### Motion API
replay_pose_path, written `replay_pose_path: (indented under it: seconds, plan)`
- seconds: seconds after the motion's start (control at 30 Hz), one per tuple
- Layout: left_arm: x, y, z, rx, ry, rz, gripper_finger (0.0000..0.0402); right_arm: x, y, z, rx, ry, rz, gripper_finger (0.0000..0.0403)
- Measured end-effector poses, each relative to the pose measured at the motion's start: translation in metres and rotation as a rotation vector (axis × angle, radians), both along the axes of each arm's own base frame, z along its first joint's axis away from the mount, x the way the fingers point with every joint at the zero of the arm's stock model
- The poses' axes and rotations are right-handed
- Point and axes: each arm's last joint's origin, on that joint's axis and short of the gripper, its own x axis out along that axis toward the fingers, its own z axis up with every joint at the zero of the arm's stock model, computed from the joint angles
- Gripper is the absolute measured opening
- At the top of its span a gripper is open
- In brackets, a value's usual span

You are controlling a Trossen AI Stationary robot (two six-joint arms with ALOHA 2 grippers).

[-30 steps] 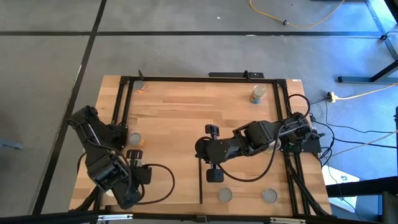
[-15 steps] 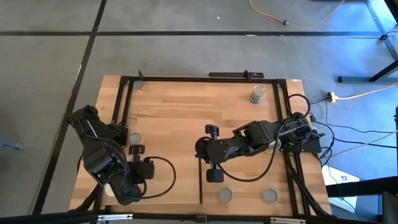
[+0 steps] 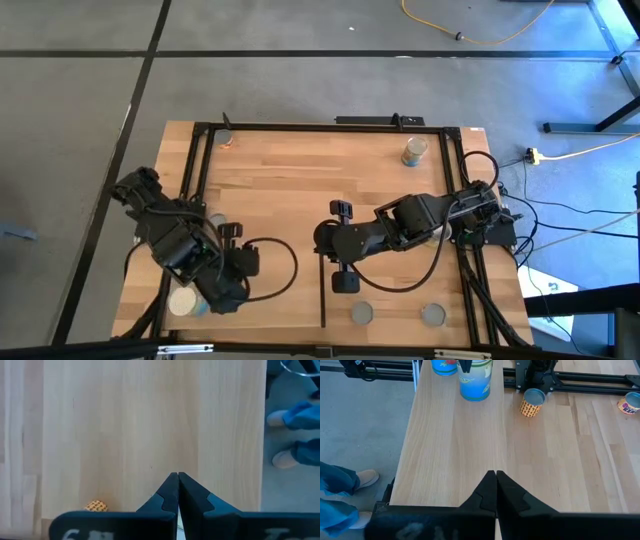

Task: Pick and place cans onto a shelf
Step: Put the canned peas on the shelf

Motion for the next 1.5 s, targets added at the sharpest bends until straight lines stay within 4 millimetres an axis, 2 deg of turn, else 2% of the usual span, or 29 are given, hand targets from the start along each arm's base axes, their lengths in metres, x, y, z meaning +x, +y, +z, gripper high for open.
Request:
replay_pose_path:
  seconds: [0.3,0.67,1.5]
  plan:
    - [0.0,-0.001,-0.005,-0.008,0.035,-0.005,0.0,0.0,0.0,0.0,0.0,0.0,0.0,0.0]
    - [0.0,-0.003,-0.021,0.015,0.099,-0.01,0.0,0.0,0.0,0.0,-0.001,0.0,0.001,0.0]
    - [-0.003,-0.007,-0.022,-0.025,0.129,-0.007,0.0,0.0,0.0,0.0,0.005,0.002,0.006,0.0]
